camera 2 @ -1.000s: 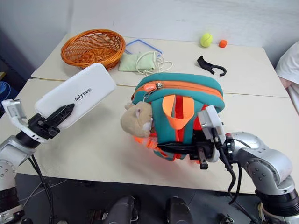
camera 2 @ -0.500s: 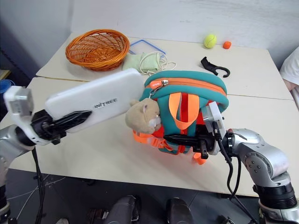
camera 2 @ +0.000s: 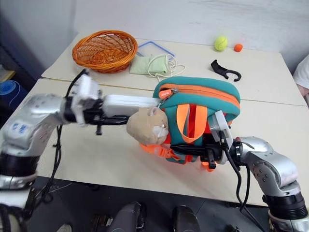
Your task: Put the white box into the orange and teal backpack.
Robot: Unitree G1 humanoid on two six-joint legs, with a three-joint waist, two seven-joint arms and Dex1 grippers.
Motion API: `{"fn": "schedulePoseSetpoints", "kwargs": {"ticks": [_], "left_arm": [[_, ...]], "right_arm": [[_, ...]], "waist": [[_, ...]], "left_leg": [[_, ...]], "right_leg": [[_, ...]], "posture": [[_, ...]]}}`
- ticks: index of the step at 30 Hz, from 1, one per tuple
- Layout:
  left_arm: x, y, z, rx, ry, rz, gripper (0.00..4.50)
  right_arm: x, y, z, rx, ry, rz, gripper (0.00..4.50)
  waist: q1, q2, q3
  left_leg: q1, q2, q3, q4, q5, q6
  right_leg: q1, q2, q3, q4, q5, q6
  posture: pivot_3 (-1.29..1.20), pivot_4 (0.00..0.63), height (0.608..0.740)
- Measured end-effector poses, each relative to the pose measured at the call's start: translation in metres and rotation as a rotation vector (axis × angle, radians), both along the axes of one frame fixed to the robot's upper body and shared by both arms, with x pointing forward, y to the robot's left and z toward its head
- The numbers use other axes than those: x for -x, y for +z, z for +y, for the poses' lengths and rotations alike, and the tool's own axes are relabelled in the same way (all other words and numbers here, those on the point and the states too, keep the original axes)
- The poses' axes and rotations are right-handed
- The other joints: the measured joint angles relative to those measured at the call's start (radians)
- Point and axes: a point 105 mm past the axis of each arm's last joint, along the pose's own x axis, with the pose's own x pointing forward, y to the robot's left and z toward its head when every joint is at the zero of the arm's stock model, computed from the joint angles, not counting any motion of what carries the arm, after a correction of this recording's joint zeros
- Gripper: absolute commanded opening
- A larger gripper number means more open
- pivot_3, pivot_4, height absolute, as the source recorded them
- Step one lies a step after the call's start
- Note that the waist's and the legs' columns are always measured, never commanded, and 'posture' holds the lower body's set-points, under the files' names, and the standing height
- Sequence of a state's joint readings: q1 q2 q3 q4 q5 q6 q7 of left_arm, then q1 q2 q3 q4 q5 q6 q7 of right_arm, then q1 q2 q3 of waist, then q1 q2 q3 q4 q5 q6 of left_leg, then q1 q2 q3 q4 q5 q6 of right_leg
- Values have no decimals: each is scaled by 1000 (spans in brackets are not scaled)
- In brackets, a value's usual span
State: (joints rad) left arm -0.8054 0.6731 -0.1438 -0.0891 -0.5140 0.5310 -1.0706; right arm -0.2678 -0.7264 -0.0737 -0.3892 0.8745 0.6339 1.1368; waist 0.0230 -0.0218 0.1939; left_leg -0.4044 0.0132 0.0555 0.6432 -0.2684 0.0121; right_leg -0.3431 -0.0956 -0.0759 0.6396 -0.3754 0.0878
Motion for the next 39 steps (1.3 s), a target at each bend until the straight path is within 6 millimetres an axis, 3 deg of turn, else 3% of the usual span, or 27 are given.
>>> {"fn": "schedulePoseSetpoints", "kwargs": {"ticks": [6,10,11,15,20,22,26,29,32,37,39], "left_arm": [[-31,-14,-54,-44,-46,48,1315],[-33,-18,-79,-56,-60,32,1315],[-32,-19,-80,-49,-62,36,1657],[-21,-25,-68,-23,-86,70,2874],[-24,-15,-25,29,-32,65,4286],[-22,-8,-1,32,-33,45,4286],[-14,8,66,25,8,101,4286],[-1,4,93,-25,20,128,4286],[20,4,86,17,-40,137,4286],[48,18,35,175,-106,16,4286],[59,15,16,225,-123,20,4286]], "right_arm": [[-1,-4,1,20,-3,-11,18],[-4,0,6,12,-6,-31,18],[-5,1,7,10,-15,-36,6],[-8,1,9,2,-38,-40,0],[-10,-3,11,-19,-64,-24,0],[-11,-4,11,-29,-77,-20,0],[-13,-5,12,-50,-105,-7,0],[-14,-5,11,-46,-108,-6,0],[-16,-3,11,-43,-103,-15,0],[-19,-3,10,-38,-102,-9,0],[-19,-4,11,-35,-97,-4,0]], "waist": [[1,0,0],[-5,0,0],[-5,0,0],[-8,0,0],[-23,1,1],[-28,1,1],[-28,2,1],[-26,2,1],[-21,2,2],[-25,2,1],[-28,2,1]], "left_leg": [[-1,0,0,4,0,0],[-1,1,0,4,0,0],[-1,1,0,4,0,0],[-1,1,-1,4,0,-1],[-1,1,-1,5,0,-1],[0,2,-1,4,1,-1],[0,2,-1,4,1,-1],[0,1,-1,4,0,0],[-1,0,-3,5,-1,2],[-1,0,-4,4,-2,2],[-1,0,-4,4,-1,1]], "right_leg": [[0,1,-1,4,0,0],[-1,1,0,4,0,1],[-1,1,0,4,0,1],[0,1,-1,4,0,1],[-1,1,0,4,0,1],[-1,1,0,4,0,1],[-1,1,0,4,0,0],[0,0,0,4,0,0],[1,-2,0,4,0,1],[2,-2,0,3,1,1],[2,-1,0,3,1,1]], "posture": [[0,150,740],[0,150,740],[0,150,740],[0,150,740],[0,150,740],[0,150,740],[0,150,740],[0,150,740],[0,150,740],[0,150,740],[0,150,740]]}}
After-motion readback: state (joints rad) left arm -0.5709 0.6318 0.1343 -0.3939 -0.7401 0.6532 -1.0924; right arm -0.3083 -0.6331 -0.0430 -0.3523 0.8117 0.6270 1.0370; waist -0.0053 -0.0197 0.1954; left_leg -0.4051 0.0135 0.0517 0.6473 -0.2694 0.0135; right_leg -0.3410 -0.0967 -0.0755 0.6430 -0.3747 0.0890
